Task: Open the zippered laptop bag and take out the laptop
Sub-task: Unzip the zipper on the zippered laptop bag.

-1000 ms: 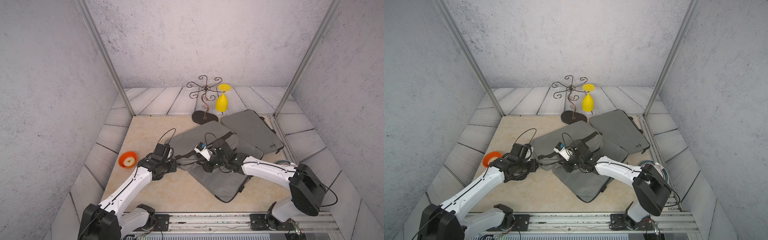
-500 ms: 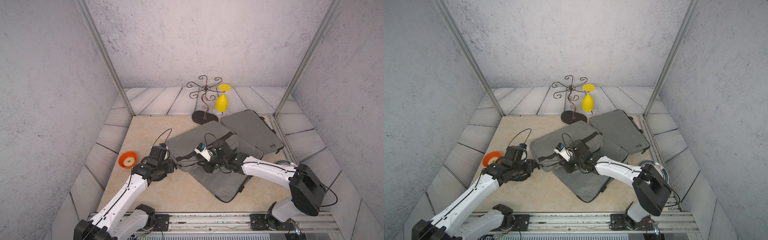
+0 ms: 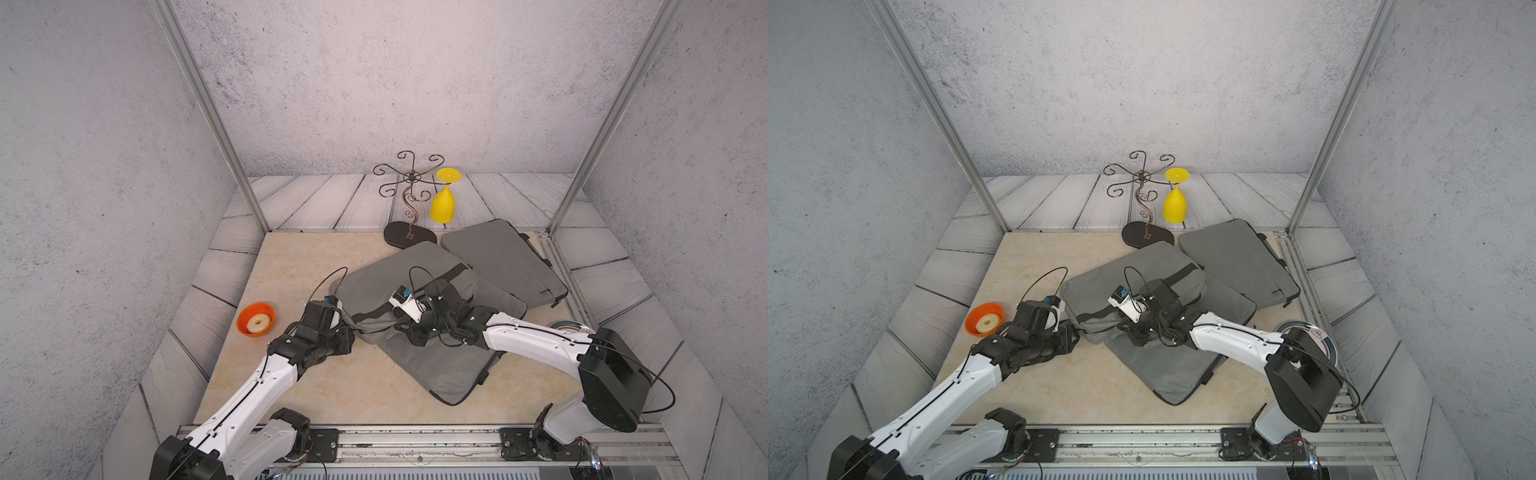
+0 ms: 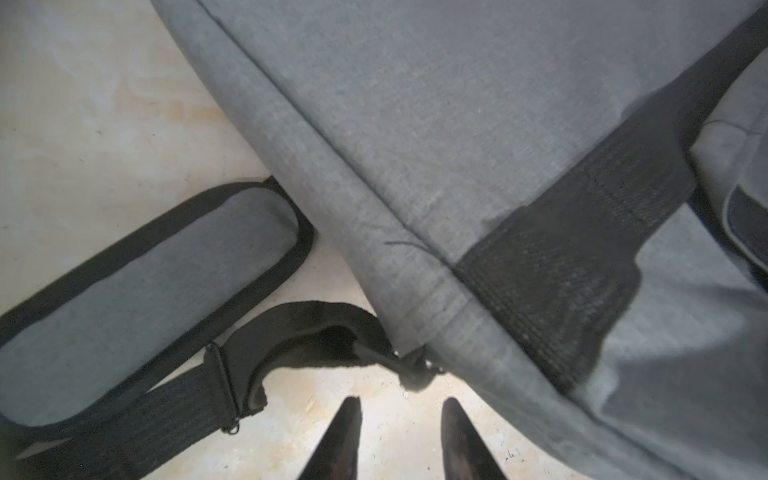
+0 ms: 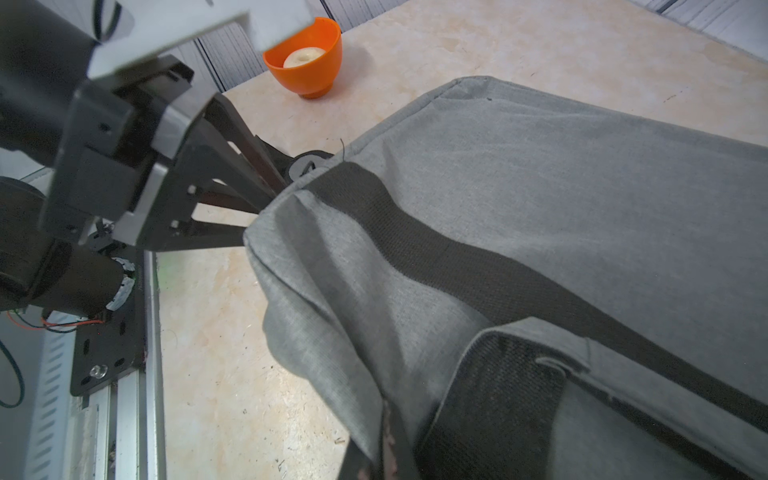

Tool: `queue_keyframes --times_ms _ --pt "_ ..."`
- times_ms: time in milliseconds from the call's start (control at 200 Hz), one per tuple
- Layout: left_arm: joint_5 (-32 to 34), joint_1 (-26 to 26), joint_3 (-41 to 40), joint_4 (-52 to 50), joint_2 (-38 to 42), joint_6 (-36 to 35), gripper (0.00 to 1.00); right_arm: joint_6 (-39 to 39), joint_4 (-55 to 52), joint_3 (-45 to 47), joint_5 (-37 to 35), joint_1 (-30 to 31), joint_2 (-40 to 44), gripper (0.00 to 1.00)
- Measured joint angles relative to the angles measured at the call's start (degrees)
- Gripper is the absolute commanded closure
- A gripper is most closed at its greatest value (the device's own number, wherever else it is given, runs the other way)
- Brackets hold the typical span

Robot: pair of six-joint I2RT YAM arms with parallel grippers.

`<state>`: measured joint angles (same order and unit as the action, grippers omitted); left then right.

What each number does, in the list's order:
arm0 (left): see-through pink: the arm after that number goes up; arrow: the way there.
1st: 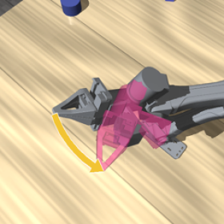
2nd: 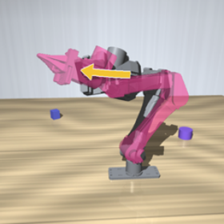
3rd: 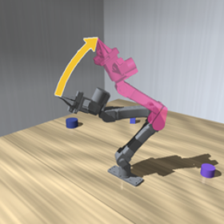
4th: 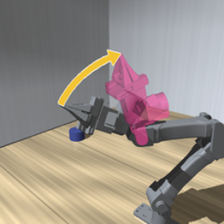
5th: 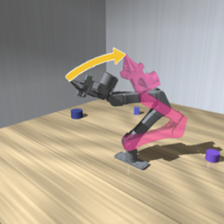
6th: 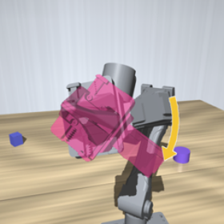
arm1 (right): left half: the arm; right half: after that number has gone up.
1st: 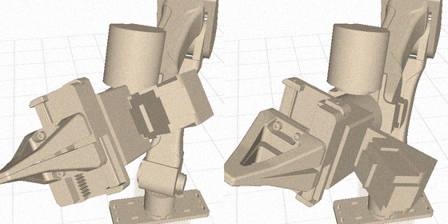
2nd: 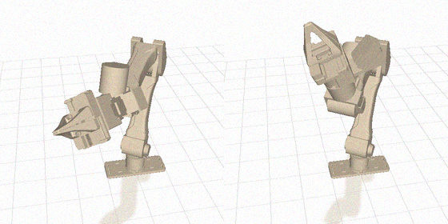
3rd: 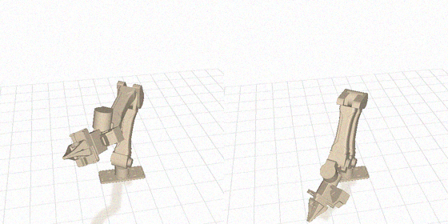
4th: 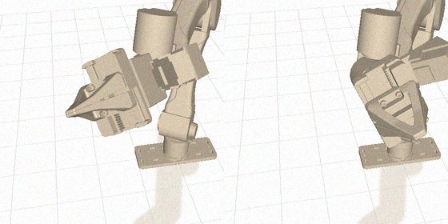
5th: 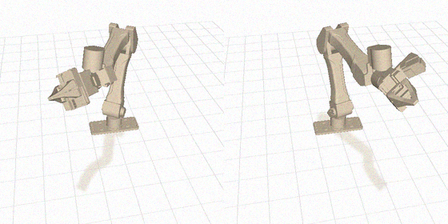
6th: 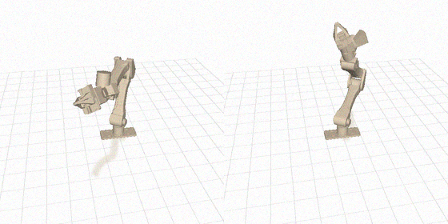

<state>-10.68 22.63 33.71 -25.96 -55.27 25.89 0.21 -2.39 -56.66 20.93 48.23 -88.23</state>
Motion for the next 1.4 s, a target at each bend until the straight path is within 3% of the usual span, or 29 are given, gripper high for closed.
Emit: queue_keyframes --times_ms 405,996,1401 --pt "-3.13 -0.59 -1.53 8.02 -4.11 -1.79 0.66 -0.07 -0.17 0.0 0.02 0.0 0.0 1.0" --pt "-5.53 -1.14 -4.09 11.23 -1.86 -0.92 1.0 -0.37 -0.35 0.0 0.02 -0.09 0.0 1.0" --pt "-8.63 -1.64 -4.7 9.2 1.79 0.5 1.0 -0.66 -0.66 -0.02 -0.02 -0.35 0.0 1.0"
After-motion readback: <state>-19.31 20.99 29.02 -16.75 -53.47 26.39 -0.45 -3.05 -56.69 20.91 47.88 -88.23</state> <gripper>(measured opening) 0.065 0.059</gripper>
